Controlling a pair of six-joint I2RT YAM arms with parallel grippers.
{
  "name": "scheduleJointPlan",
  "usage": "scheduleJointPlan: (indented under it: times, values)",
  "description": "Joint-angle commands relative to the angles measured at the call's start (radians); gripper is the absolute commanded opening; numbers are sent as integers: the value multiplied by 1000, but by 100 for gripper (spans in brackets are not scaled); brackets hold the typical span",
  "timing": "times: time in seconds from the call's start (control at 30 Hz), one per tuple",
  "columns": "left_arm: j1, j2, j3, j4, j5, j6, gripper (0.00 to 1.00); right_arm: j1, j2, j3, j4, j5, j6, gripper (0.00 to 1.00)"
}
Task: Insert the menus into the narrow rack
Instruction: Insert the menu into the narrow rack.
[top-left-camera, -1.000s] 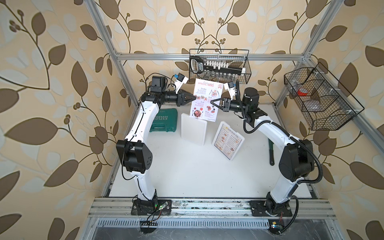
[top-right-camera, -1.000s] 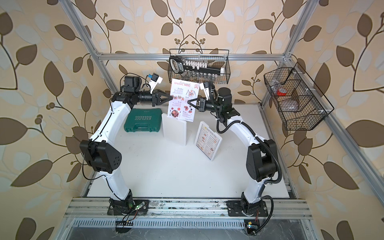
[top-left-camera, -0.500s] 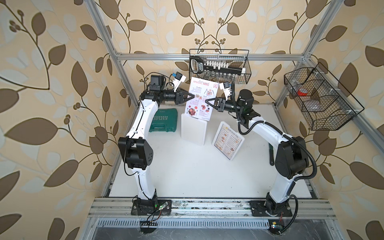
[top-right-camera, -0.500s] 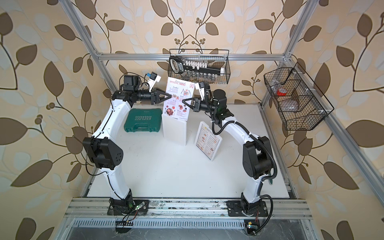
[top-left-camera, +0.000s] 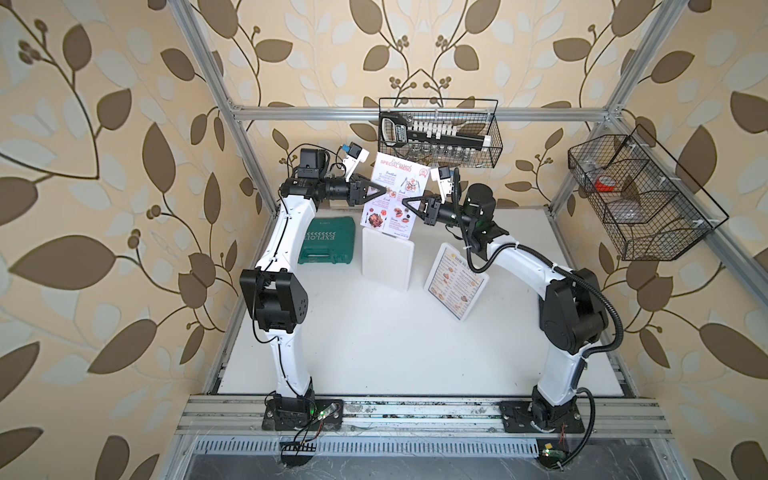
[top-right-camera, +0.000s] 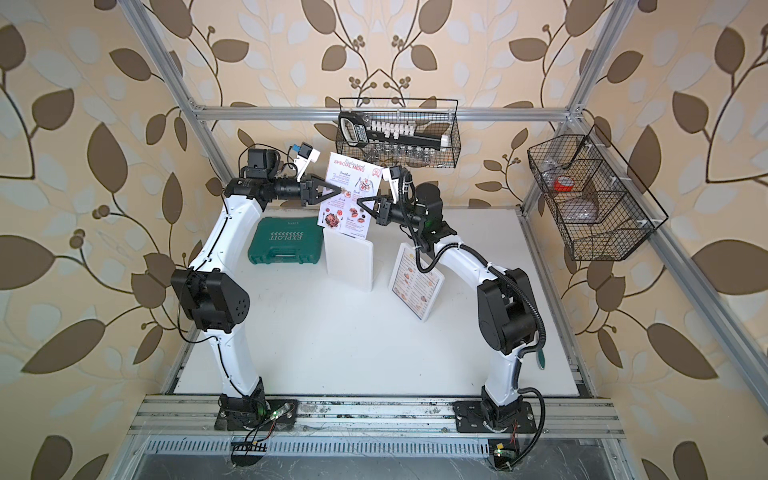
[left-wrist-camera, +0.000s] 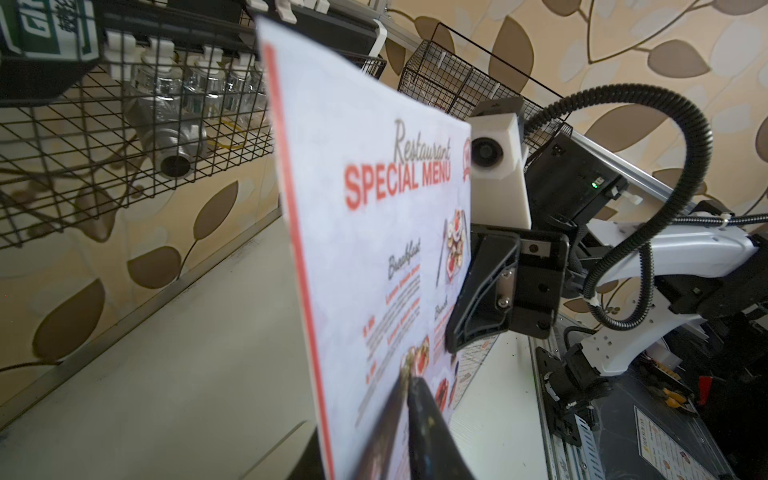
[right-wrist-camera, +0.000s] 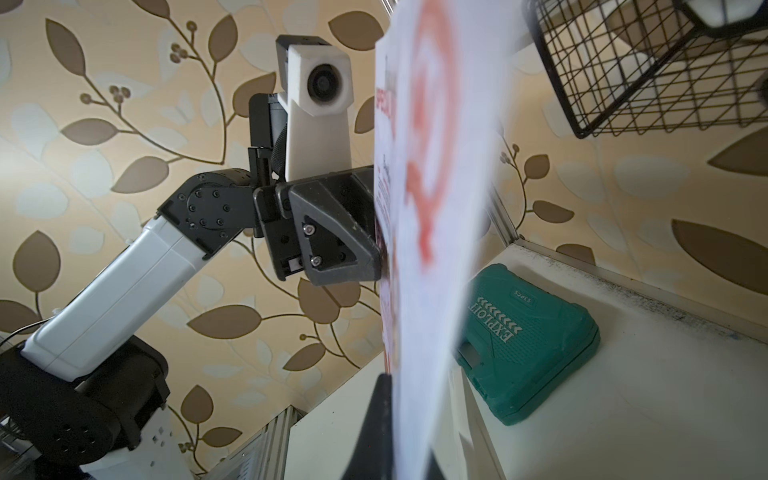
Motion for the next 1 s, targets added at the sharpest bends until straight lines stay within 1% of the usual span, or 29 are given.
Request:
scheduleJointPlan:
  times: [0.0,0.37,0.97]
  values:
    - [21,4,53,-9,39,27,24,15,20,27,28,54,-41,0]
    - [35,30,68,-13,34,27,22,49,49,40,39,141,-84,0]
    - [35,33,53,-20,-4,29,22,82,80,49,55,240,-90,0]
